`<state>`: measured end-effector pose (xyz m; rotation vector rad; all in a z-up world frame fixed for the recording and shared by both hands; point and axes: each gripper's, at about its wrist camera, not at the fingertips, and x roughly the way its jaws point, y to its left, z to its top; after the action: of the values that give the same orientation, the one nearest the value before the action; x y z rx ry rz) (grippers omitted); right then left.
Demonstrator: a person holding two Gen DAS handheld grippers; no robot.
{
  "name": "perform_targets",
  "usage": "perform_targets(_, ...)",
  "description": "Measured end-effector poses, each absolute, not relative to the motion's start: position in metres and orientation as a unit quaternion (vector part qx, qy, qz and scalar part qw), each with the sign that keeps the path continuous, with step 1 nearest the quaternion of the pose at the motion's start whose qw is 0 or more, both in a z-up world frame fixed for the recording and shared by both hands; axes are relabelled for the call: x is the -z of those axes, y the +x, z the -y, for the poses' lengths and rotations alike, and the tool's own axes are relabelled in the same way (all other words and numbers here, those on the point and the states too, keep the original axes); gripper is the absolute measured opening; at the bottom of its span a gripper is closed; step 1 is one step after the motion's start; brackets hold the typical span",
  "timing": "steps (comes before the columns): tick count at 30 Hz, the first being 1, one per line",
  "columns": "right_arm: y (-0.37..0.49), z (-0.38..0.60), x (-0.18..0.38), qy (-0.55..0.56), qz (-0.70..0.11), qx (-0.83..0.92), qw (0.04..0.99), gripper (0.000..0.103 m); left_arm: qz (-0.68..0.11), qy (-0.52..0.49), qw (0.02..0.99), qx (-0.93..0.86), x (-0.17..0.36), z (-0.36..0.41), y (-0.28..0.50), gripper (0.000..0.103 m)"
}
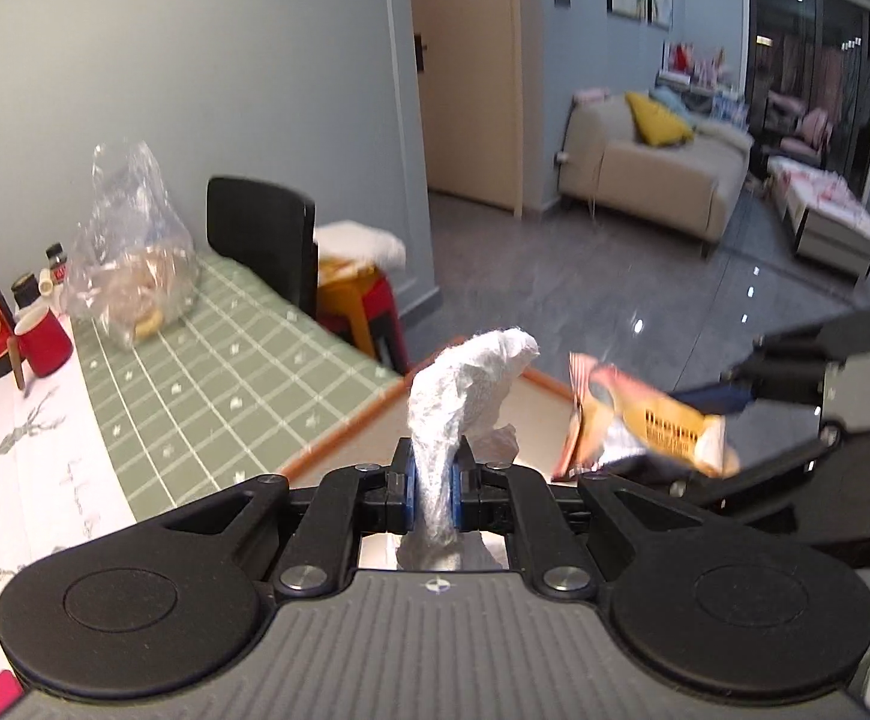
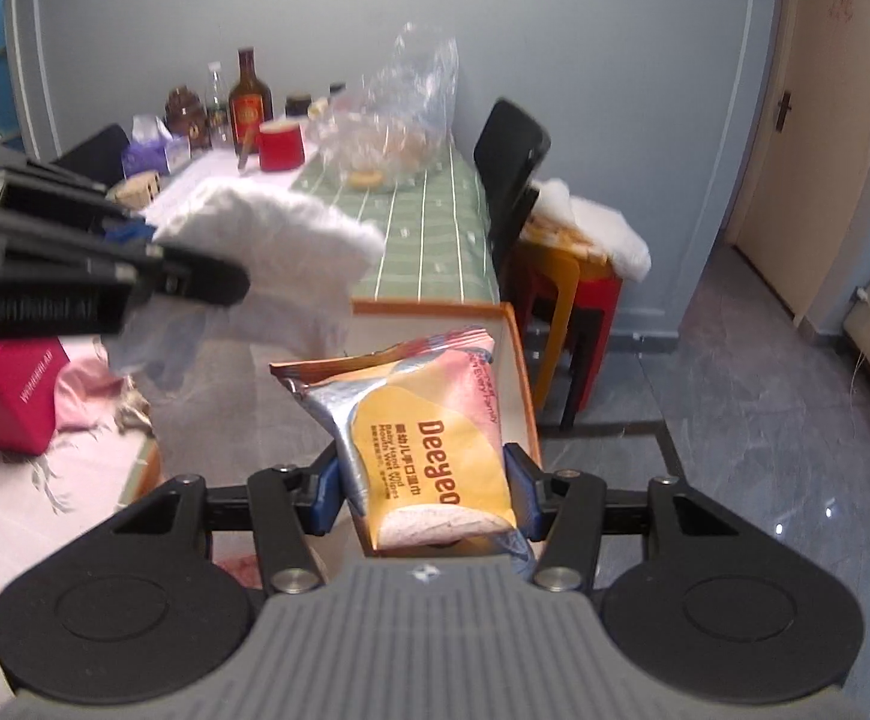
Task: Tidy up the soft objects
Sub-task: 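Lift and carry the packet with the right gripper while the left gripper carries the bag to the box, then open both grippers to release the packet and bag into the box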
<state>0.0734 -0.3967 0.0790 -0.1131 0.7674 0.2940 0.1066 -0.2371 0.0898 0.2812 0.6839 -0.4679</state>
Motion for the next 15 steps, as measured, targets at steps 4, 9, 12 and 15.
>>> perform_targets(4, 0.085, 0.393, -0.061, -0.059, -0.394, -0.139, 0.907, 0.053, -0.356, 0.141, 0.898, 0.218, -0.071, 0.240, 0.111, 0.012)
perform_targets(9, 0.104, 0.390, -0.040, -0.049, -0.413, -0.135, 0.899, 0.053, -0.384, 0.152, 0.887, 0.207, -0.043, 0.247, 0.112, 0.013)
perform_targets(12, 0.110, 0.389, -0.029, -0.044, -0.421, -0.132, 0.896, 0.053, -0.393, 0.154, 0.884, 0.204, -0.032, 0.250, 0.114, 0.014)
perform_targets(15, 0.115, 0.388, -0.025, -0.037, -0.427, -0.127, 0.894, 0.053, -0.399, 0.153, 0.882, 0.197, -0.025, 0.254, 0.116, 0.014)
